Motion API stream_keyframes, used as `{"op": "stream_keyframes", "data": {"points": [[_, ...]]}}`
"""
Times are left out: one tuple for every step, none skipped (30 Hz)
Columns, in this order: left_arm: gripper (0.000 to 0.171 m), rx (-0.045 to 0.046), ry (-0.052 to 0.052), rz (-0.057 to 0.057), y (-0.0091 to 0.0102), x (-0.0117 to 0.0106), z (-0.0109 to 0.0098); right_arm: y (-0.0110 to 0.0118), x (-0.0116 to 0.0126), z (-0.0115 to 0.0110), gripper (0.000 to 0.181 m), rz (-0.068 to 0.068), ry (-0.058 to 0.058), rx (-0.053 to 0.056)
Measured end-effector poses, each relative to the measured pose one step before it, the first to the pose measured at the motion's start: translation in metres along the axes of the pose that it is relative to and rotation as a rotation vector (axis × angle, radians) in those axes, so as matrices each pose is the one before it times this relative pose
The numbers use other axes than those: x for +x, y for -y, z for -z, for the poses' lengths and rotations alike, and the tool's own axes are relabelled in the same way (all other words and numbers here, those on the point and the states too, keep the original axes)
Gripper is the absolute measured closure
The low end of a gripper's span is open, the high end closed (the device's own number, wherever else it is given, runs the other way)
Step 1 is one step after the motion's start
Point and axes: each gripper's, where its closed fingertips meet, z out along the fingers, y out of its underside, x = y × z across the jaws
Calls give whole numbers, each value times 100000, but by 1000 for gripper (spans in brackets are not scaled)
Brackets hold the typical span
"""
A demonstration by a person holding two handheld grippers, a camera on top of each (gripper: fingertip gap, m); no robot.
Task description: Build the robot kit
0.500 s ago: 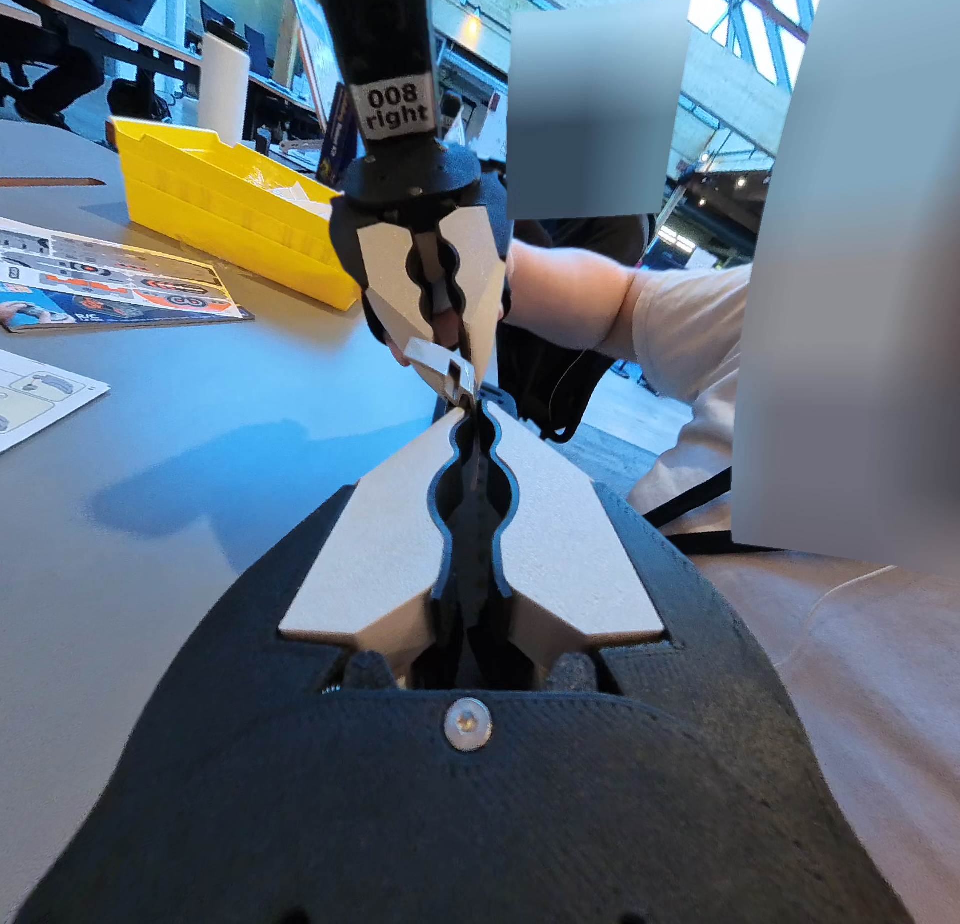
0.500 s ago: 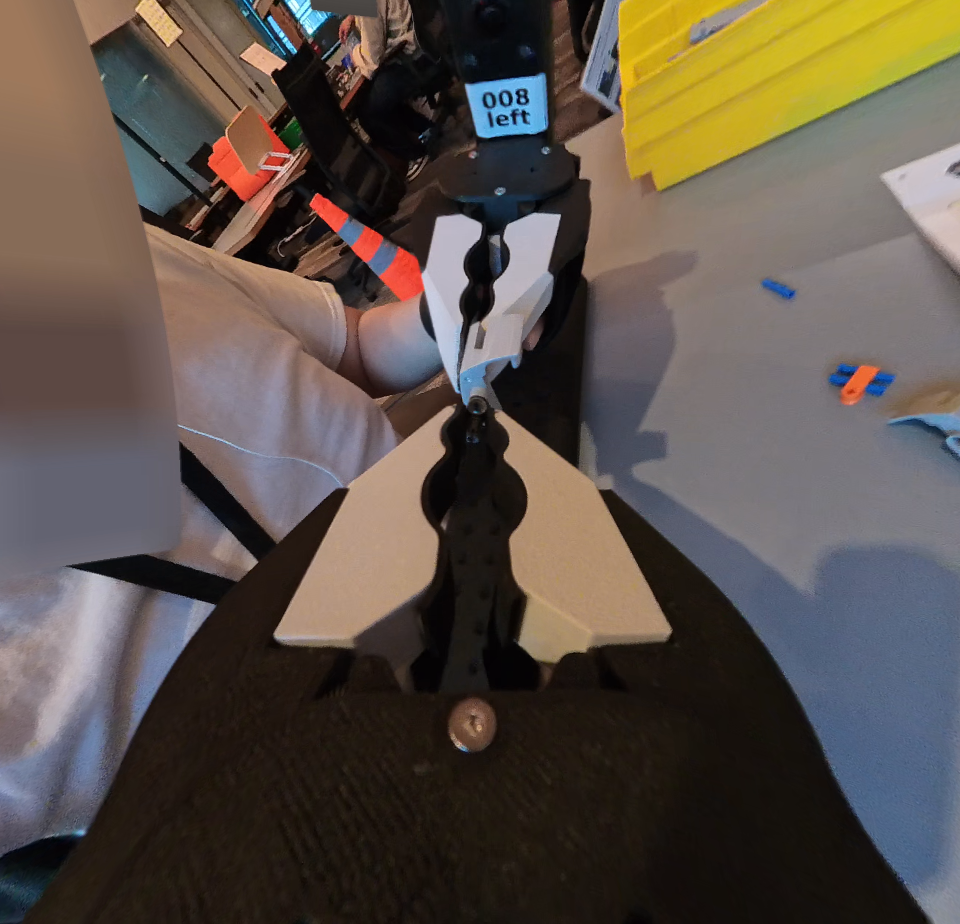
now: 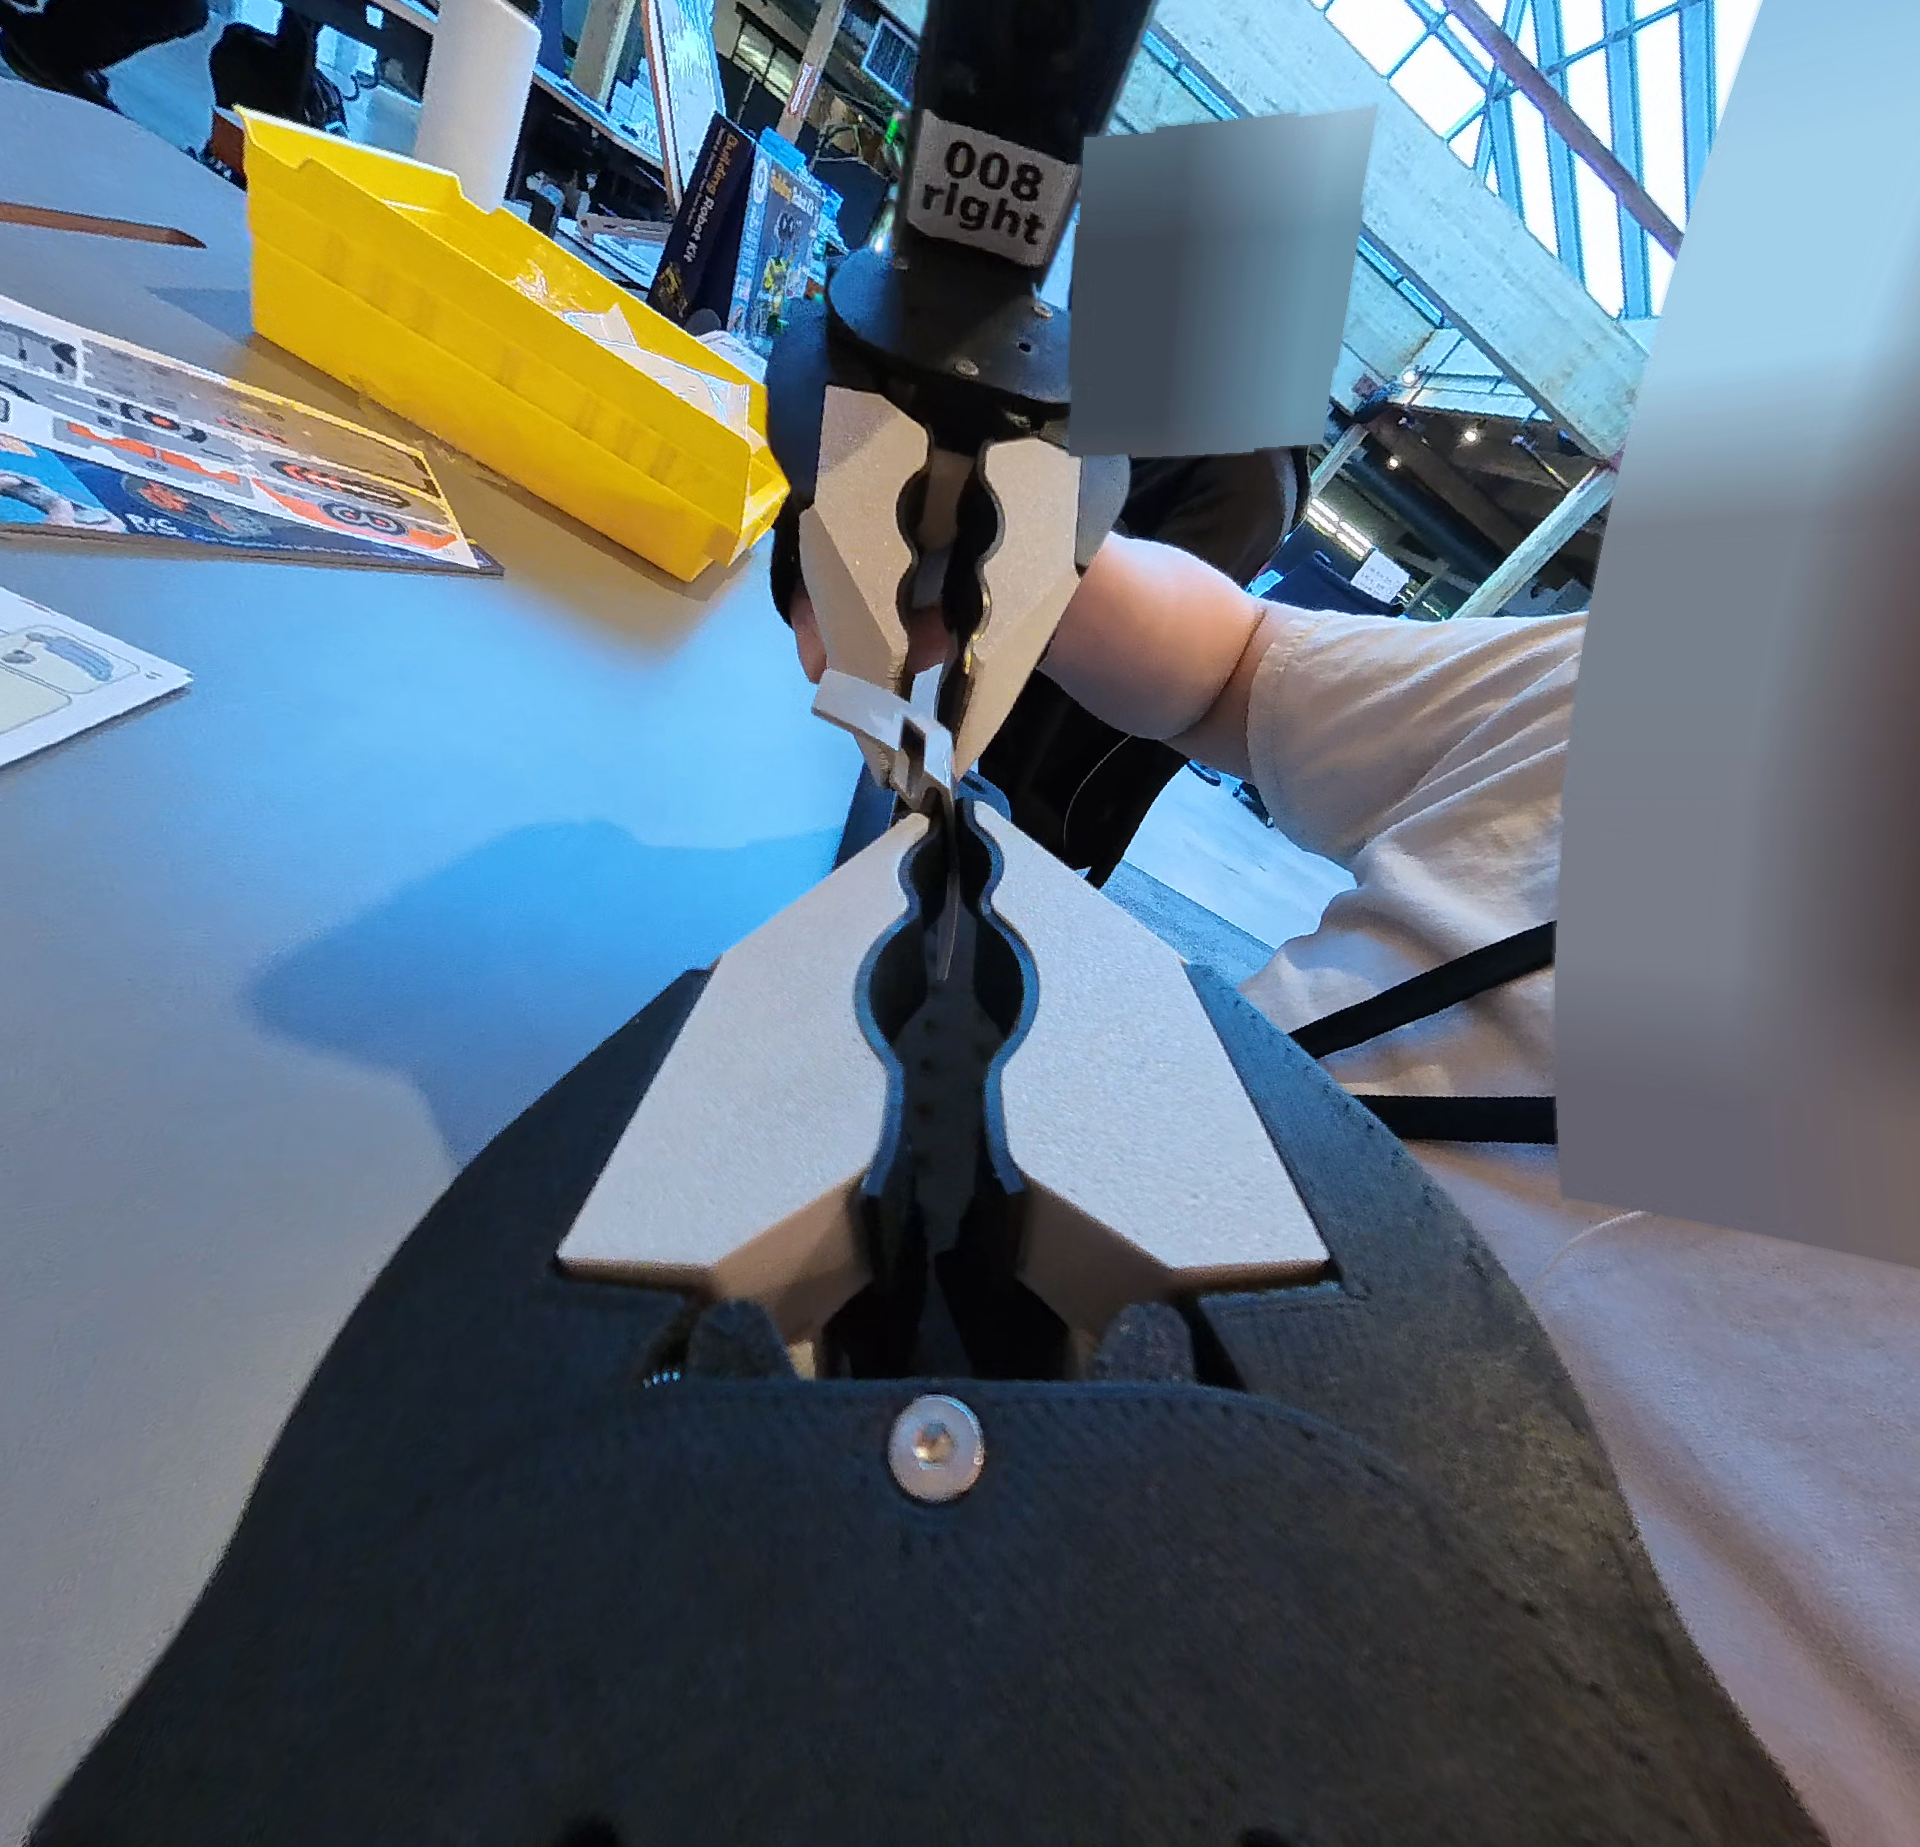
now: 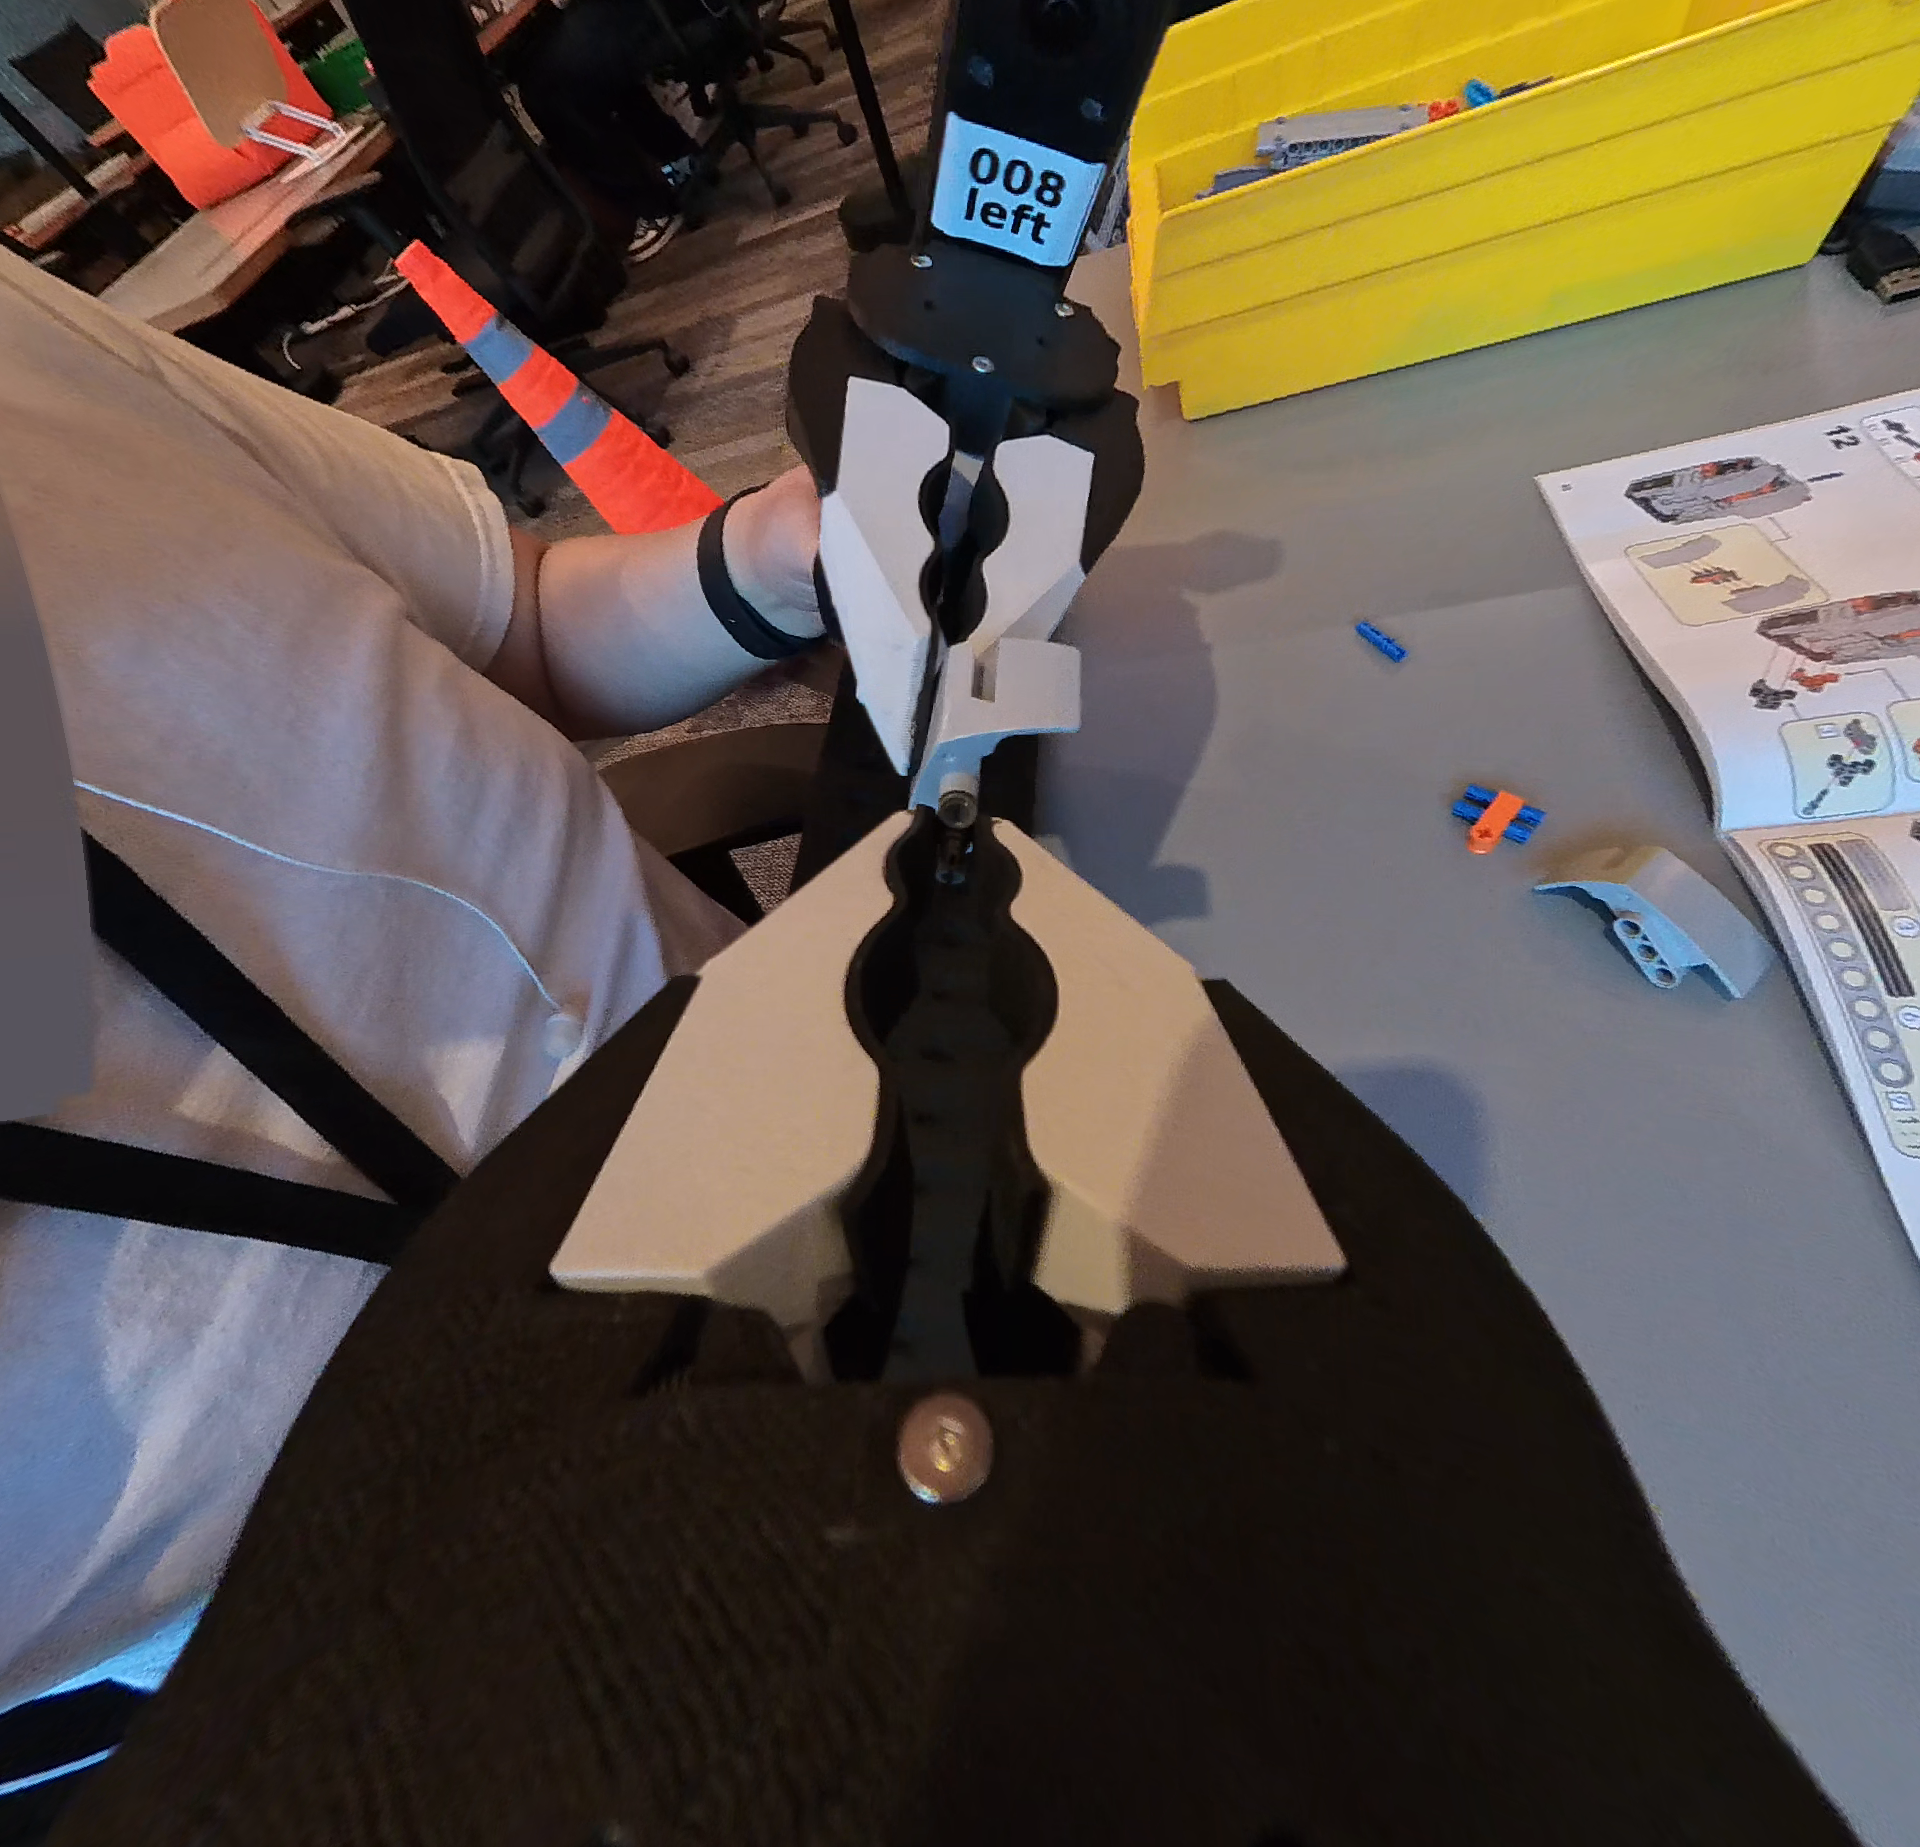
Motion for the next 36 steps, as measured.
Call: {"op": "stream_keyframes", "data": {"points": [[171, 237, 330, 213, 71, -54, -9, 38, 66, 34, 176, -168, -346, 518], [171, 412, 409, 37, 103, -52, 16, 106, 78, 37, 176, 171, -648, 1017], [171, 102, 544, 184, 66, -89, 2, 17, 77, 13, 176, -573, -430, 248], [171, -144, 872, 98, 16, -134, -24, -36, 115, 14, 176, -185, -635, -87], [171, -72, 1182, -210, 14, -160, -34, -63, 175, 11, 176, 191, -1124, -123], [171, 52, 900, -177, 17, -134, -13, -19, 149, -3, 176, 405, -1082, 333], [171, 23, 196, 212, 19, -38, 3, -10, 16, 4, 176, -622, 22, 375], [171, 83, 127, 355, 14, -52, -10, -16, 39, 5, 175, -964, 12, 385], [171, 202, 358, 199, 23, -85, 0, 19, 103, 4, 176, -238, -579, 498], [171, -264, -127, 95, -44, -19, 2, -63, 21, -27, 176, 47, -75, -81], [171, -263, -1350, 448, -33, 104, 32, -45, -107, -31, 175, 210, 637, -121], [171, 783, -3460, 1569, 132, 321, 119, 195, -313, 22, 175, 1, 2188, 1262], [171, 1665, -5267, 3273, 296, 468, 199, 396, -487, 153, 174, 377, 3268, 2061], [171, 817, -5460, 4520, 215, 335, 318, 209, -263, 324, 165, 3703, 1526, 473], [171, -1487, -5387, 5100, -73, 175, 398, 35, 111, 517, 151, 6449, -993, -182], [171, -3791, -5855, 5973, -342, 141, 387, 40, 85, 577, 138, 7064, -585, 505], [171, -5116, -4911, 6421, -466, -28, 335, 16, 89, 397, 120, 6717, -259, 142], [171, -5923, -3113, 5381, -488, -215, 244, 200, -232, 132, 105, 7073, 1869, -264], [171, -6623, -1898, 4165, -449, -225, 111, 485, -385, -139, 104, 7902, 2493, -623], [171, -5487, -156, 2948, -130, -246, 17, 519, -542, -460, 103, 9207, 3269, -2309], [171, -5522, -355, 2142, -29, 15, -101, 226, -533, -709, 103, 9105, 3662, -5042], [171, -6649, -1366, 1946, -83, 386, -197, -218, -134, -804, 104, 8977, 1827, -8218], [171, -5506, 336, 864, 97, 317, -200, -208, -71, -741, 104, 7621, 1512, -7682], [171, -4162, 1614, -145, 251, 290, -170, -62, -114, -585, 105, 4812, 1987, -5365], [171, -3740, 856, -235, 267, 468, -123, 116, -125, -309, 112, 2233, 2133, -3034], [171, -3408, 1185, -463, 203, 425, -79, 325, 74, -8, 120, 468, 975, -41], [171, -2971, 2180, -601, 145, 238, -41, 431, 256, 224, 125, -167, -2, 2014], [171, -1908, 1216, -311, 209, 317, -14, 286, 339, 314, 131, -756, -480, 1808], [171, -511, 81, -192, 356, 403, 25, 129, 337, 263, 131, -586, -953, 855], [171, -161, 23, 95, 323, 353, 44, 129, 249, 202, 131, 21, -1161, 547], [171, -934, 551, 401, 158, 198, 26, 182, -102, 142, 134, 397, 330, 688], [171, -1191, 820, 178, 64, 116, -17, 39, 26, 98, 134, 1464, -1093, -458], [171, -1028, 516, 171, 33, 115, -49, 69, -19, 66, 134, 2687, -1385, -502], [171, -1165, -134, 442, -19, 167, -96, 116, -103, 29, 134, 2407, -967, -358], [171, -1190, -110, 606, -54, 96, -126, 84, -141, 0, 134, 1420, -351, -764], [171, -1077, 147, 574, -60, 23, -129, -10, -138, -31, 134, 196, 136, -1243]]}}
